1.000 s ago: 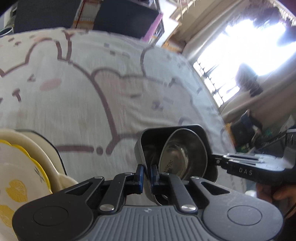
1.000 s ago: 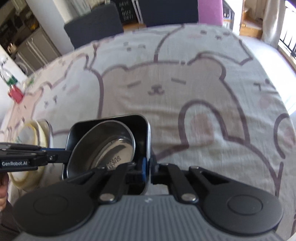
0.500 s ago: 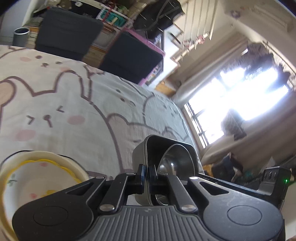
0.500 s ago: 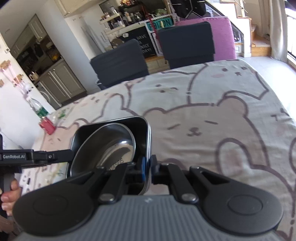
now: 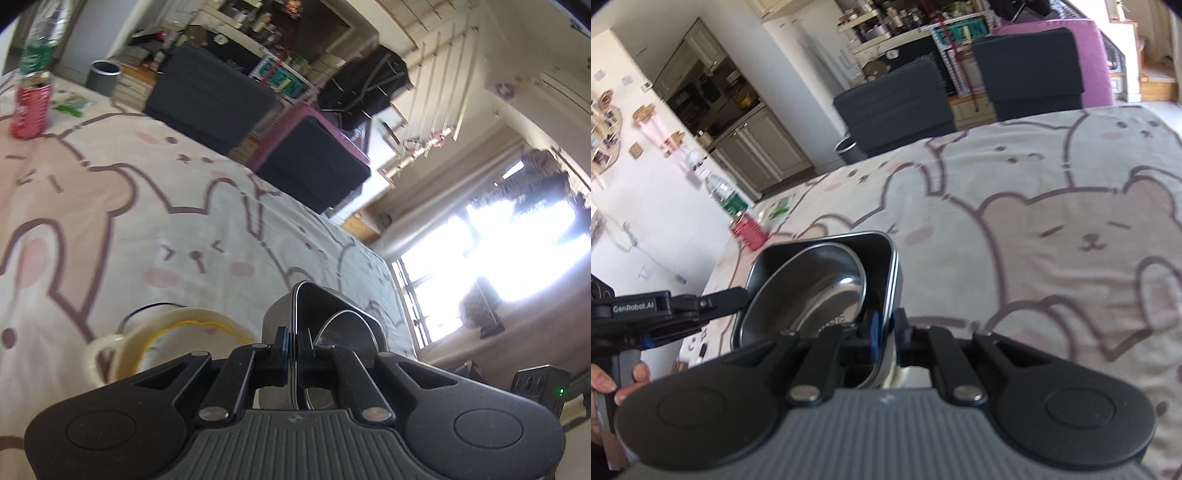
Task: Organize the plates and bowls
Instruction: 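Lift the steel box holding the bowl and carry it over the dish stack, then lower the steel box onto the cream and yellow dish stack, open both tools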
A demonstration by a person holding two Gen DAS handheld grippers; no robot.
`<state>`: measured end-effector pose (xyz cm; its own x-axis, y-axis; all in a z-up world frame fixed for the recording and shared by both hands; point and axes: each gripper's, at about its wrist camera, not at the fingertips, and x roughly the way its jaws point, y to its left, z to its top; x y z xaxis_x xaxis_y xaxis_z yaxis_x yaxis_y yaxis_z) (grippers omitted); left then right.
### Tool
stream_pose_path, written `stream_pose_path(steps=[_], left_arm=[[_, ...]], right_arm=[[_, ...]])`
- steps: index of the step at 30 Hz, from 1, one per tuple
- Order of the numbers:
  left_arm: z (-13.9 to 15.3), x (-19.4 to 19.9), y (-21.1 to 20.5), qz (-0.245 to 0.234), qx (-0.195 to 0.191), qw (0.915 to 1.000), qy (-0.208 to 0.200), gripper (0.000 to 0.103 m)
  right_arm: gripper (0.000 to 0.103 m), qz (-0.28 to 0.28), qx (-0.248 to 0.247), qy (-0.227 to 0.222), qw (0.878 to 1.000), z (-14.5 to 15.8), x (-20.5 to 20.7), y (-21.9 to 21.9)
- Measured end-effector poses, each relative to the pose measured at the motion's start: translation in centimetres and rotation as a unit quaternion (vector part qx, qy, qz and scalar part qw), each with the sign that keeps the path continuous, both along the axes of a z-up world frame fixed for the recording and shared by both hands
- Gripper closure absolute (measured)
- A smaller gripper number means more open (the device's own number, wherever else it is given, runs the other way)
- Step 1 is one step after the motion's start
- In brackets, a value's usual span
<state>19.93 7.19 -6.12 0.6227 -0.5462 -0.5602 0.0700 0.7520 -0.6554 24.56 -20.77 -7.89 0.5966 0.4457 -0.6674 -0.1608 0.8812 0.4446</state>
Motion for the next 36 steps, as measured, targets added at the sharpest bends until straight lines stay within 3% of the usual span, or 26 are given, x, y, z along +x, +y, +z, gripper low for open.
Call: stream_pose_path(steps=[9,18,36], left_arm=[[-2.3,-1.0,3.3,0.037,0.000,0.9988,0.033,0.099],[-4.2,-0.5,4.2,0.047,0.027,0.9967,0.061,0.099],[-5.6,0.0,4.1,0.044,0.043,0.9946,0.083,0.099]], right_arm=[[0.093,0.018,-0.006,0.040,0.999,-2.0,1.2,4.0],[0.093,0.035,-0.022,0.060,0.997,-2.9,1.4,6.2],[0.093,0.034,-0.038,0.077,0.996,-3.7,2.1,7.3]])
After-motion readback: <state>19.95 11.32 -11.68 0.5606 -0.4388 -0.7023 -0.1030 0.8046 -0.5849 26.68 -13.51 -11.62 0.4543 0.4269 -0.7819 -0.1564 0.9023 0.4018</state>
